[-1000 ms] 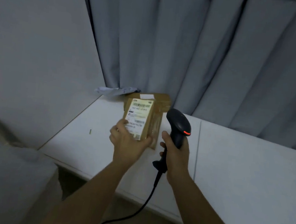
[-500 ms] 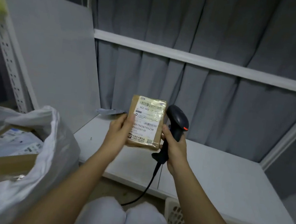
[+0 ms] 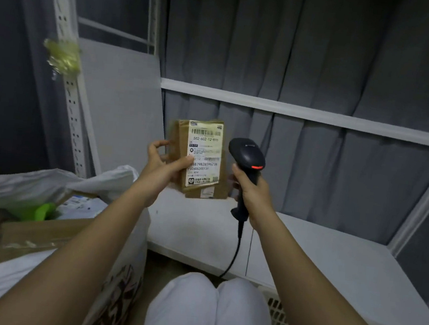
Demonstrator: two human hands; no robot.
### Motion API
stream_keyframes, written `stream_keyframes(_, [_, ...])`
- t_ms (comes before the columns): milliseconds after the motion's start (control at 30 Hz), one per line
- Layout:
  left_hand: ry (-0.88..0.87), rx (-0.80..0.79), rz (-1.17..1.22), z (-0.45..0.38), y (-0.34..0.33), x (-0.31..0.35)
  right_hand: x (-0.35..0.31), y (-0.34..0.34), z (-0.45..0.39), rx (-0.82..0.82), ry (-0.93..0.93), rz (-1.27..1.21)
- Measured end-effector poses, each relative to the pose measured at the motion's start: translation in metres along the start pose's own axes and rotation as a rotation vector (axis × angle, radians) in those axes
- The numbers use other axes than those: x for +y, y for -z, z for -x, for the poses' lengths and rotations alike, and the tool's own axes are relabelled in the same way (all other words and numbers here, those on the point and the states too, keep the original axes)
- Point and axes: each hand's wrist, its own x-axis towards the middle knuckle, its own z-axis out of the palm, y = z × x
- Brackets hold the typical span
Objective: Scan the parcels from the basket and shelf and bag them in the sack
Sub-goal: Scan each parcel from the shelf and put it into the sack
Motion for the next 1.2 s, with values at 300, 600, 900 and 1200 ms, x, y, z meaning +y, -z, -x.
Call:
stream_keyframes(300, [-0.034, 0.16, -0.116, -0.023, 0.039, 0.01, -0.01, -0.022, 0.015, -0.256, -0.021, 0.239])
stream_keyframes(600, [-0.042, 0.172, -0.085, -0.03, 0.056, 0.005, -0.01, -0.021, 0.02, -0.345, -0.147, 0.31])
stream_keyframes(900, [-0.049, 0.191, -0.089, -0.033, 0.058, 0.001, -0.01, -0.024, 0.021, -0.334, -0.126, 0.296])
stream_keyframes(1200, [-0.063, 0.227, -0.056, -0.023, 0.078, 0.01, -0.01, -0.04, 0.023, -0.374, -0.101, 0.276])
